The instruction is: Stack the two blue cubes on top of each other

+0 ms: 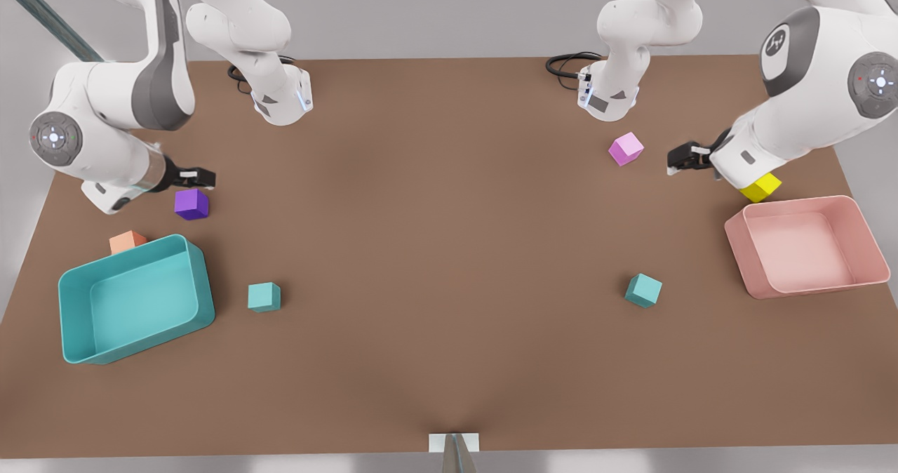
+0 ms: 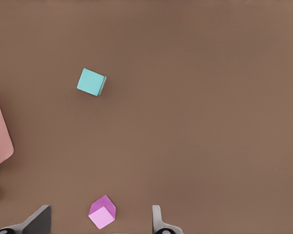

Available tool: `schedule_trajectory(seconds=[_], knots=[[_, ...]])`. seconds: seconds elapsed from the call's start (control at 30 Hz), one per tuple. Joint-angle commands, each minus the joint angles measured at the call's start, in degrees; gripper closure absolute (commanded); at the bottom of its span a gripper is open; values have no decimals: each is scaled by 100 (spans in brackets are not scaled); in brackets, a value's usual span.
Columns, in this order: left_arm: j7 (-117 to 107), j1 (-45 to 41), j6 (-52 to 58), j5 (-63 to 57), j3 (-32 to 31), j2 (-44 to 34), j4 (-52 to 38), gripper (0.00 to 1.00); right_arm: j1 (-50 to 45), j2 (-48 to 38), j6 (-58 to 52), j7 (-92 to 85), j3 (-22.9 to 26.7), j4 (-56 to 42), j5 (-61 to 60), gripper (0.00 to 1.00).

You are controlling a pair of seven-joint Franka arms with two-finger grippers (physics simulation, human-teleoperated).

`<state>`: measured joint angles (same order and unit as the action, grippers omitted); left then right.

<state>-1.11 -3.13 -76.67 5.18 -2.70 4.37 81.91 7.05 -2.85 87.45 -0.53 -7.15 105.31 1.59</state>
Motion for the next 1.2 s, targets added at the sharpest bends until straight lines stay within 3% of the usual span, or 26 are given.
schedule_trajectory(seconds=[0.0, 0.13, 0.23, 0.37, 0.77, 1.17], knots=[[357, 146, -815, -78, -3, -15, 53, 0, -2, -22, 510, -158, -6, -1, -18, 0], [436, 243, -709, -288, 33, 407, 53, 0, -20, 680, 1537, -61, -155, -1, -18, 0], [445, 278, -1473, -667, 15, 1101, -61, 0, -81, 1322, 2346, 669, -348, -19, 34, 0], [516, 401, -1544, -658, 15, 1268, -88, 0, -143, 2139, 3093, 677, -348, -63, 88, 0], [472, 348, -1491, -667, -20, 1312, -70, 0, -72, 2834, 4887, 862, -304, 289, 96, 0], [463, 348, -1482, -685, -11, 1356, -70, 0, 24, 3405, 5537, 783, -304, 218, 105, 0]])
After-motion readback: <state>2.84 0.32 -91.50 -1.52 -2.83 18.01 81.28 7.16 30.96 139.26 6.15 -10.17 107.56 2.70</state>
